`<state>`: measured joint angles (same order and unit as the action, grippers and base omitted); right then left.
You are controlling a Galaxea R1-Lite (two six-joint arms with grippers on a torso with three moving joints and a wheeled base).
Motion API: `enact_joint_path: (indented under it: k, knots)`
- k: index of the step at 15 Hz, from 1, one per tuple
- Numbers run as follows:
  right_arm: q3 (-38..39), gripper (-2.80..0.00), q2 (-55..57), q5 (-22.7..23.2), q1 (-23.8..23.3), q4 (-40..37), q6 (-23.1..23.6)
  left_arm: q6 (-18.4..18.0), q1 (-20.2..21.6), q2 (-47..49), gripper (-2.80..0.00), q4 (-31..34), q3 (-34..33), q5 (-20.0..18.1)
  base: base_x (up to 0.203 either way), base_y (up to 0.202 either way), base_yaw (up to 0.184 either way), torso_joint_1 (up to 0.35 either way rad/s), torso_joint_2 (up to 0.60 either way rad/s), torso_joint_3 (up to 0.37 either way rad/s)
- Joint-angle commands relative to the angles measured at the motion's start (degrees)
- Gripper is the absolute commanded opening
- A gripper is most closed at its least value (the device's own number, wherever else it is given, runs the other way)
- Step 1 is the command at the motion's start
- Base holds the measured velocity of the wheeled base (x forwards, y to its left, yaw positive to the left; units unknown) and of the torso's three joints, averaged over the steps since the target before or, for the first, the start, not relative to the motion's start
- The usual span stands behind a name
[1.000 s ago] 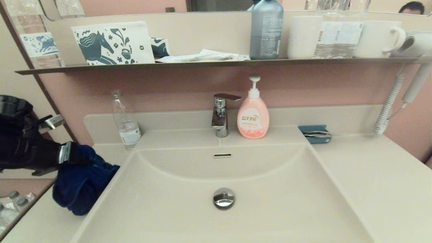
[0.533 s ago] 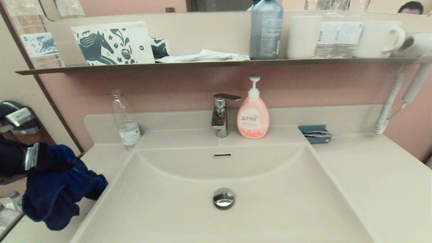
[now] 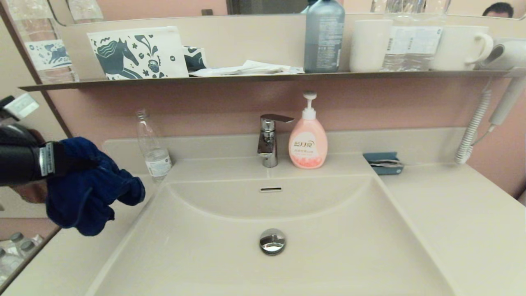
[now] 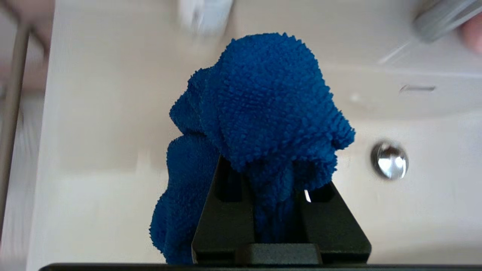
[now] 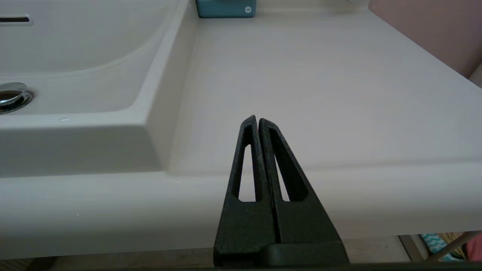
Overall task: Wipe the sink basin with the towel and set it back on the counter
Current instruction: Wipe the sink
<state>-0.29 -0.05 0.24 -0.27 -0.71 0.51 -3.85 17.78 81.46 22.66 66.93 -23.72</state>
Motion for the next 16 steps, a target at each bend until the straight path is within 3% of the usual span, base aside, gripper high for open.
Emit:
enact_joint_path:
  k: [1, 4, 9, 12, 13, 16]
  knots:
    - [0.0, -2.80, 0.0, 0.0, 0.0, 0.0, 0.0, 0.0, -1.8, 2.8, -2.80, -1.8, 0.0, -0.4, 0.000, 0.000, 0.000, 0.000, 0.00, 0.000]
    - [0.0, -2.80, 0.0, 0.0, 0.0, 0.0, 0.0, -0.2, -1.4, 6.4, -2.80, -5.0, -0.1, -2.1, 0.000, 0.000, 0.000, 0.000, 0.00, 0.000]
    - [0.0, -2.80, 0.0, 0.0, 0.0, 0.0, 0.0, -0.6, -0.4, 13.0, -2.80, -13.8, 0.4, -2.0, 0.000, 0.000, 0.000, 0.000, 0.00, 0.000]
    - [0.0, -2.80, 0.0, 0.0, 0.0, 0.0, 0.0, -0.6, -0.4, 14.6, -2.80, -15.6, 0.8, -1.9, 0.000, 0.000, 0.000, 0.000, 0.00, 0.000]
    - [0.0, -2.80, 0.0, 0.0, 0.0, 0.0, 0.0, -0.6, -0.4, 14.5, 0.00, -15.6, 0.8, -2.0, 0.000, 0.000, 0.000, 0.000, 0.00, 0.000]
    - [0.0, -2.80, 0.0, 0.0, 0.0, 0.0, 0.0, -0.5, -0.4, 13.9, 0.00, -15.4, 0.6, -2.0, 0.000, 0.000, 0.000, 0.000, 0.00, 0.000]
